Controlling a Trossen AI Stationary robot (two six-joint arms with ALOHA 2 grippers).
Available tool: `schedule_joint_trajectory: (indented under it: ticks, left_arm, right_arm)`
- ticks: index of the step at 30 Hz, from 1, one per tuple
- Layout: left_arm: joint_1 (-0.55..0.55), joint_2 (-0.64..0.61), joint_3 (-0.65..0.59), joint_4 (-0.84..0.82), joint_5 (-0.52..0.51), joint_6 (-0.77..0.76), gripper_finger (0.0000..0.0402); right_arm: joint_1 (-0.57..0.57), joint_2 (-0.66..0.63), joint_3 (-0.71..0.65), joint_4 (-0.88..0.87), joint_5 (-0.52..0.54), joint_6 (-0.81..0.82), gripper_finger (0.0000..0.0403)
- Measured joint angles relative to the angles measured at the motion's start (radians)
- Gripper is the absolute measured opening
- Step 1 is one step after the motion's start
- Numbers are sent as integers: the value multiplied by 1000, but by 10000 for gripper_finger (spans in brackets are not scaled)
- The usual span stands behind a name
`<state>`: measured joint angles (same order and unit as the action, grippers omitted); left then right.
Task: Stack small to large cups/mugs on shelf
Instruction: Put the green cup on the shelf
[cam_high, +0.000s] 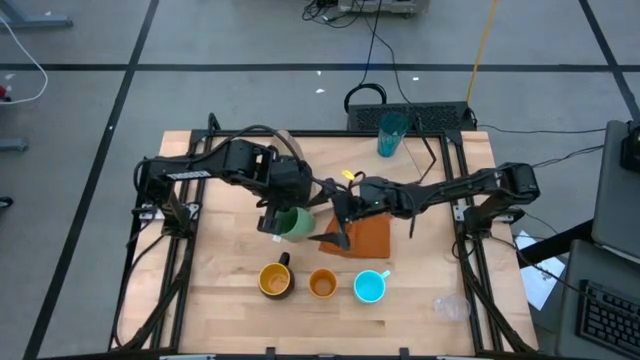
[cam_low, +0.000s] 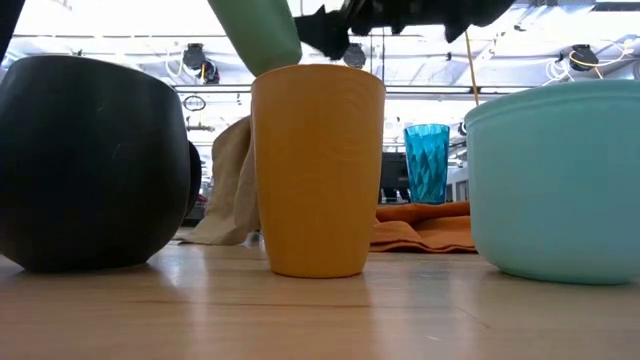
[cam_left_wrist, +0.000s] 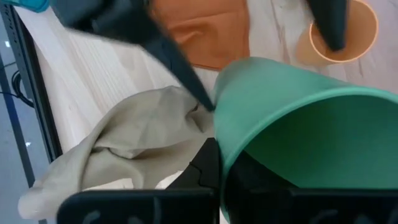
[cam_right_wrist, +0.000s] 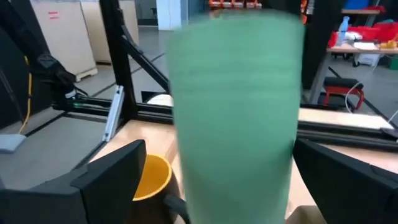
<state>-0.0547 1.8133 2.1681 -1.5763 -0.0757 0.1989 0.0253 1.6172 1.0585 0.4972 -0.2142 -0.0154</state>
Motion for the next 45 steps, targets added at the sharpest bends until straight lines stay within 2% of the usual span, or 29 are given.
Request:
schedule_joint_trajectory:
  ticks: [12,15,30,42,45]
  left_arm:
    - [-7,0,0,7,0,1,0]
    - [-8,0,0,6,1,1,0]
    - [-5,0,0,7,-5,15,0]
    - [-5,0,0,7,-8,-2,1]
    - [-5,0,0,7,-9,-2,1]
  right_arm:
    - [-12,133,116,-2,-79,8,400]
    - [-12,143,127,-2,-105,8,400]
    - [-11,145,128,-2,-101,16,387]
    - [-11,145,128,0,-96,32,325]
    - [-11,145,128,0,-95,32,322]
